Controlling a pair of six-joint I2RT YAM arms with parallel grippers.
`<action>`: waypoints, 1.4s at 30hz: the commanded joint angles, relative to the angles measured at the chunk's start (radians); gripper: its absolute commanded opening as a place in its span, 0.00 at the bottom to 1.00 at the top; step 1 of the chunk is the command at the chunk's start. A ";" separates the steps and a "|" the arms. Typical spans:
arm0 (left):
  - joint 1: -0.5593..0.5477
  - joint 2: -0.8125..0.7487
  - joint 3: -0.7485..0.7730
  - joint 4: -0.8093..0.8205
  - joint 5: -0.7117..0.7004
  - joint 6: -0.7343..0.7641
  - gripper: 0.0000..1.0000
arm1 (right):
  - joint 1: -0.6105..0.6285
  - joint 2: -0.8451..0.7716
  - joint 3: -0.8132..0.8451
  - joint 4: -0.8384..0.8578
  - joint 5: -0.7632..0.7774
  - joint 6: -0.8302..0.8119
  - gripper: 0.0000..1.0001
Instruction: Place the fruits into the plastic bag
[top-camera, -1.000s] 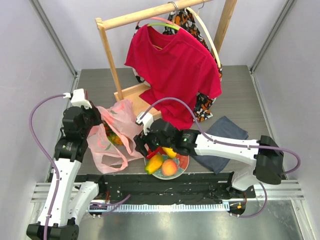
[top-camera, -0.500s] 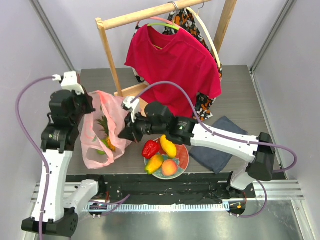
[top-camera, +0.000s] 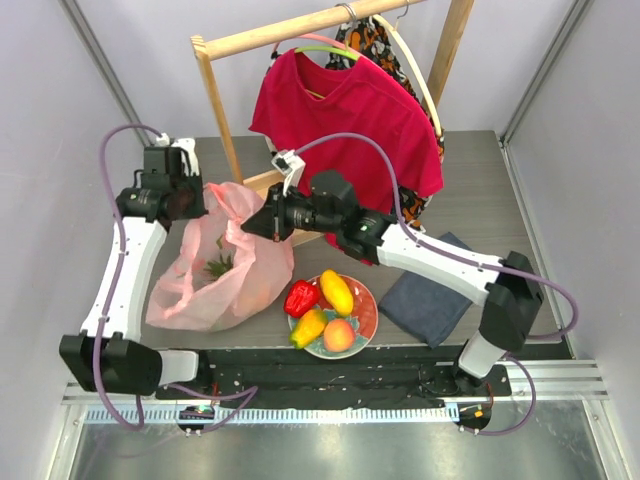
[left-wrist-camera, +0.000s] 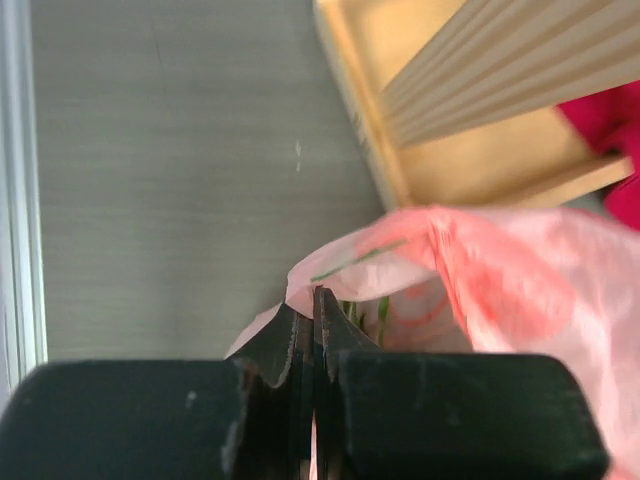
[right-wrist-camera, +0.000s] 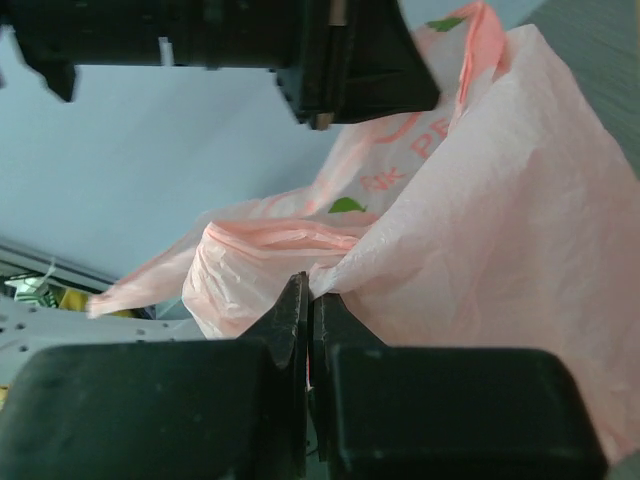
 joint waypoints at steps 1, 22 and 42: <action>0.005 -0.016 -0.029 -0.017 -0.034 0.001 0.04 | -0.021 0.070 -0.014 0.123 -0.040 0.085 0.01; 0.004 -0.504 -0.241 -0.080 0.164 -0.125 0.92 | -0.128 0.242 0.052 0.195 -0.034 0.208 0.01; 0.002 -0.570 -0.351 -0.223 0.609 -0.191 0.79 | -0.137 0.318 0.116 0.169 -0.045 0.213 0.01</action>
